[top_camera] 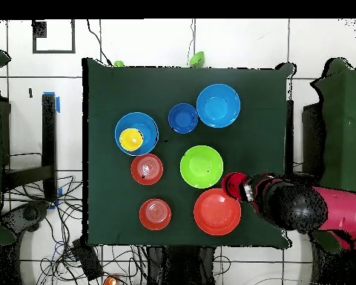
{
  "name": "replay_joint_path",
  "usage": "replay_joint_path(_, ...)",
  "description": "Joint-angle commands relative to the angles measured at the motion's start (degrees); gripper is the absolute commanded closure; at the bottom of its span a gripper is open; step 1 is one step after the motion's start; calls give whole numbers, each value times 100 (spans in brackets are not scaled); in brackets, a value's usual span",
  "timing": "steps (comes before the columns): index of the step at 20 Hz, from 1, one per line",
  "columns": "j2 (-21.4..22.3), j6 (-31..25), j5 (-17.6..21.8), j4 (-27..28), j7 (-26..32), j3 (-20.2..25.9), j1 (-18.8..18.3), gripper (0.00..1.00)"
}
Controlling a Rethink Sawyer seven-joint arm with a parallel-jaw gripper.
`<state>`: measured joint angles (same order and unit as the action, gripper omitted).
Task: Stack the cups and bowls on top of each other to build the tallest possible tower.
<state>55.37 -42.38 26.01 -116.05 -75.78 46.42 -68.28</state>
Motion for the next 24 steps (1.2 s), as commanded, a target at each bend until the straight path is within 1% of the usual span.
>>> replay_joint_path(1,276,375,-223,-480,-1508,-581,759,100)
replay_joint_path(4,253,583,-142,-513,-1879,-782,1048,100)
replay_joint_path(11,252,845,21,-376,-2460,-1148,1621,100)
replay_joint_path(13,238,811,-3,-256,-2571,-1224,1754,100)
replay_joint_path(14,173,840,-8,-157,-2720,-1305,1889,100)
replay_joint_path(17,35,857,-32,41,-2869,-1457,2069,100)
replay_joint_path(20,-66,851,-41,164,-3165,-1641,2377,100)
replay_joint_path(24,-117,915,-138,222,-3430,-1808,2679,100)
